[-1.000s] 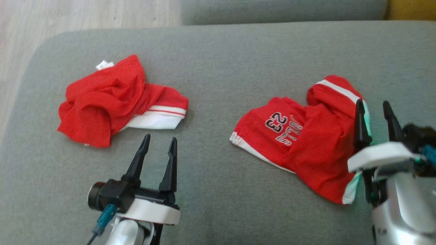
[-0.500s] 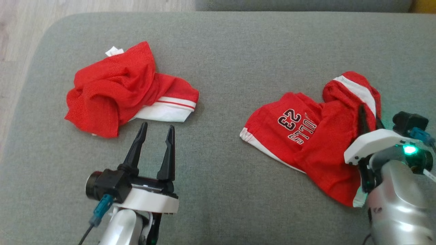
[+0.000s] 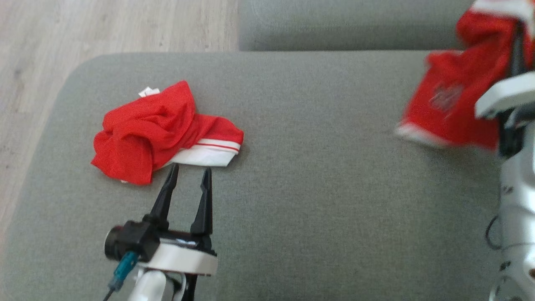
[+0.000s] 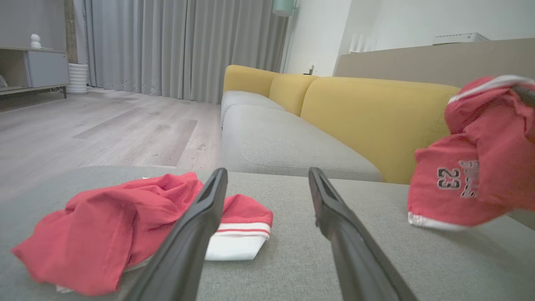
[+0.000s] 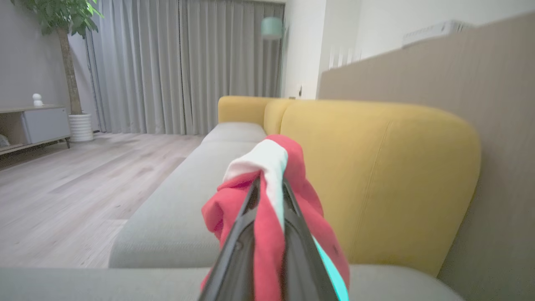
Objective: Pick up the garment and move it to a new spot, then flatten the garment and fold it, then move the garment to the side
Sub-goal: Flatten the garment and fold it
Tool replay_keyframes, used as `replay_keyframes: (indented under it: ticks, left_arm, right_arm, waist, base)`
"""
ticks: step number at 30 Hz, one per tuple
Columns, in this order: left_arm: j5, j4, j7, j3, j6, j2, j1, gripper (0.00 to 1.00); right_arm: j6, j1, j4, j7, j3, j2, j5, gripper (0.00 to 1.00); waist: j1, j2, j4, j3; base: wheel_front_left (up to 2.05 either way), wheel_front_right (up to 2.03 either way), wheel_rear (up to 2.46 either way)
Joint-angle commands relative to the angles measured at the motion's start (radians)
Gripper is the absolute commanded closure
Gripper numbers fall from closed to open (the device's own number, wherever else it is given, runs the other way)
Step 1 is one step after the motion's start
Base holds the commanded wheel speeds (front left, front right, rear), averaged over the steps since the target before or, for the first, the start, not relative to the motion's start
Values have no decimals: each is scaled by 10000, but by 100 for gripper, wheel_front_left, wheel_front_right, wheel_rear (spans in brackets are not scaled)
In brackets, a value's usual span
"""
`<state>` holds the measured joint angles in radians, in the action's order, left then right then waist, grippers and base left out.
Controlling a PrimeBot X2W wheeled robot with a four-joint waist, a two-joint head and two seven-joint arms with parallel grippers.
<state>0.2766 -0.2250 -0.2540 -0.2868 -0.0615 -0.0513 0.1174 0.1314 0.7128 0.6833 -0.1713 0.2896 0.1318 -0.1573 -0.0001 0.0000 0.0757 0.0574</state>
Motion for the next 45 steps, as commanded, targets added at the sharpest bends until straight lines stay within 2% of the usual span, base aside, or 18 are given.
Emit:
replay_keyframes:
  ticks: [1, 6, 11, 12, 13, 16, 20, 22, 24, 28, 36, 40, 45]
  left_arm:
    - [99, 321, -78, 441, 57, 8, 82, 0]
    - [181, 431, -78, 486, 102, 9, -181, 0]
    - [174, 380, -78, 385, 91, 10, -207, 0]
    - [164, 350, -78, 361, 83, 10, -192, 0]
    - [160, 324, -78, 339, 75, 10, -166, 0]
    - [150, 245, -78, 292, 61, 10, -114, 0]
    - [88, 203, -78, 305, 44, 10, -91, 0]
    - [44, 193, -78, 361, 40, 10, -90, 0]
    - [14, 202, -78, 426, 35, 10, -114, 0]
    - [49, 253, -78, 541, 40, 10, -226, 0]
    - [123, 388, -78, 486, 112, 10, -281, 0]
    - [103, 421, -78, 433, 107, 10, -189, 0]
    - [30, 405, -78, 399, 51, 10, 7, 0]
  right_arm:
    - [-7, 567, -554, 54, -454, 65, -85, 100]
    - [-7, 105, -1481, 436, -2170, -24, -175, 100]
    - [-7, -1623, -1224, 879, -4557, -516, 308, 100]
    - [-7, -1963, -1063, 902, -5041, -592, 463, 9]
    - [-7, -2276, -868, 926, -5599, -657, 651, 0]
    - [-7, -2953, -540, 746, -6996, -763, 1224, 0]
    - [-7, -3274, -580, 451, -7668, -800, 1799, 0]
    - [-7, -3355, -759, 188, -7685, -808, 2069, 0]
    - [-7, -3419, -1016, -75, -7393, -811, 2327, 0]
    - [-7, -3838, -1998, -573, -6010, -813, 2768, 0]
    - [-7, -5615, -3339, -770, -3677, -815, 3045, 0]
    - [-7, -6226, -3343, -701, -3223, -815, 3425, 0]
    - [-7, -6057, -3167, -379, -3160, -815, 3448, 0]
  waist:
    - [1, 0, 40, -233]
    - [1, 0, 169, -399]
    - [1, 0, 262, -276]
    - [1, 0, 272, -246]
    - [1, 0, 287, -226]
    - [1, 0, 298, -235]
    - [1, 0, 204, -290]
    - [1, 0, 79, -343]
    - [1, 0, -87, -407]
    - [1, 0, -579, -588]
    - [1, 0, -1221, -604]
    - [1, 0, -1369, -394]
    - [1, 0, -1329, -3]
  base:
    - [0, 0, 0]
    - [0, 0, 0]
    - [0, 0, 0]
    - [0, 0, 0]
    - [0, 0, 0]
    - [0, 0, 0]
    - [0, 0, 0]
    - [0, 0, 0]
    - [0, 0, 0]
    - [0, 0, 0]
    - [0, 0, 0]
    - [0, 0, 0]
    - [0, 0, 0]
